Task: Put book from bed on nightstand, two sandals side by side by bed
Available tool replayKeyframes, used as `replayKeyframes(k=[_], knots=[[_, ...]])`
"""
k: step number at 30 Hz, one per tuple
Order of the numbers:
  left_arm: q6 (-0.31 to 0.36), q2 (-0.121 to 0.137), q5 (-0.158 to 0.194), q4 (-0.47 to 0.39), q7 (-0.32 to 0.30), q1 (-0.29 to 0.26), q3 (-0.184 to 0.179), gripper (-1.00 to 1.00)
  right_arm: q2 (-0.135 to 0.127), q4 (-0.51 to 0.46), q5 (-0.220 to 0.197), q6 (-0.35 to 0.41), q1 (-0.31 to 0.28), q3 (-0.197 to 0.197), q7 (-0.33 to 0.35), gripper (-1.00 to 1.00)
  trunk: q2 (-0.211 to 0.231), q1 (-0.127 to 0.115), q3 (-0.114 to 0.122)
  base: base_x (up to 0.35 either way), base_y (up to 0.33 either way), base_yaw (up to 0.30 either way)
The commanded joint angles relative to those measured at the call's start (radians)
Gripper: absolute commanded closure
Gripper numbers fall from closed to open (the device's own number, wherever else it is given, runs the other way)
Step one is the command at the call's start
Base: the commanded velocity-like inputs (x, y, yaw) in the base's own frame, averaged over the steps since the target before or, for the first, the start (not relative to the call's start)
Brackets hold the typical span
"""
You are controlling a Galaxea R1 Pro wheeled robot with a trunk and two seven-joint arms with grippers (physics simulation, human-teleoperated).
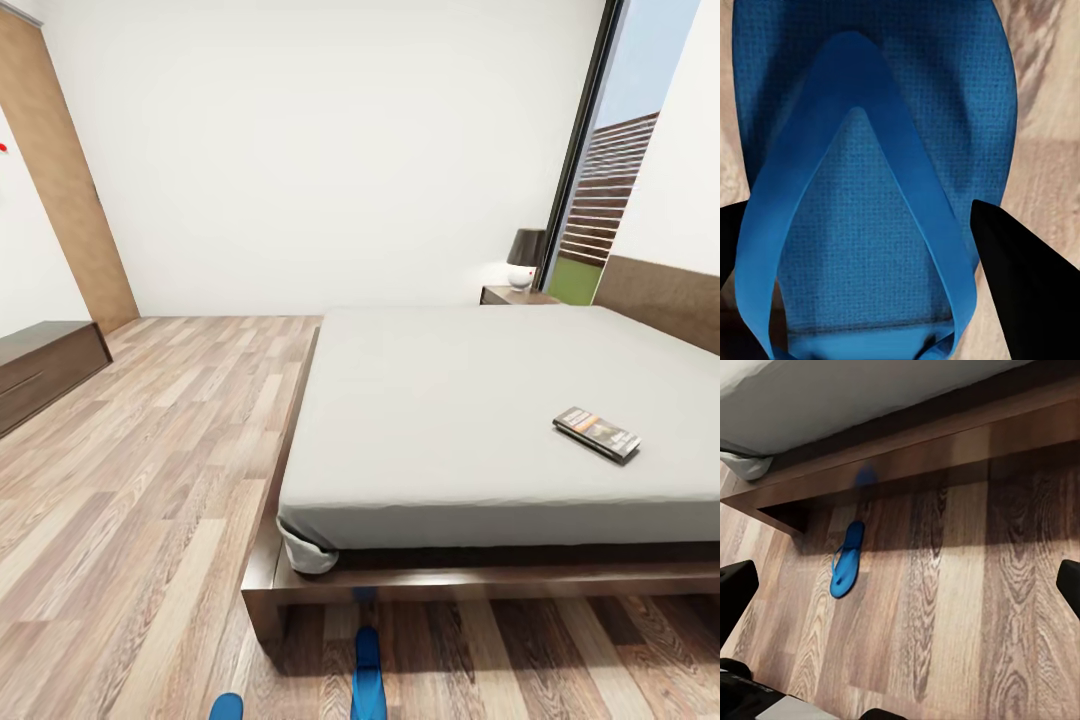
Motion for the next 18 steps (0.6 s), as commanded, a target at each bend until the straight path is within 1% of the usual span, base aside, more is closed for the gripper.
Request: replayKeyframes(k=[1, 4, 8, 14, 18], knots=[[-0.004, 0.001, -0.011, -0.001, 0.004, 0.000, 0.003, 1.00, 0.000, 0.000, 0.006, 0.011, -0.001, -0.004, 0.006, -1.00, 0.000, 0.000, -0.001, 0.000, 0.000, 0.000], [-0.004, 0.001, -0.011, -0.001, 0.004, 0.000, 0.002, 1.00, 0.000, 0.000, 0.006, 0.011, -0.001, -0.004, 0.006, -1.00, 0.000, 0.000, -0.001, 0.000, 0.000, 0.000], [-0.004, 0.001, -0.011, -0.001, 0.003, 0.000, 0.001, 1.00, 0.000, 0.000, 0.006, 0.011, -0.001, -0.004, 0.006, -1.00, -0.028, 0.015, -0.013, 0.000, 0.000, 0.000], [-0.004, 0.002, -0.011, -0.001, 0.003, 0.000, 0.001, 1.00, 0.000, 0.000, 0.006, 0.011, -0.001, -0.004, 0.006, -1.00, -0.028, 0.015, -0.013, 0.000, 0.000, 0.000], [-0.003, 0.002, -0.011, -0.001, 0.003, -0.001, 0.000, 1.00, 0.000, 0.000, 0.006, 0.011, -0.001, -0.004, 0.006, -1.00, -0.056, 0.030, -0.026, 0.000, 0.000, 0.000]])
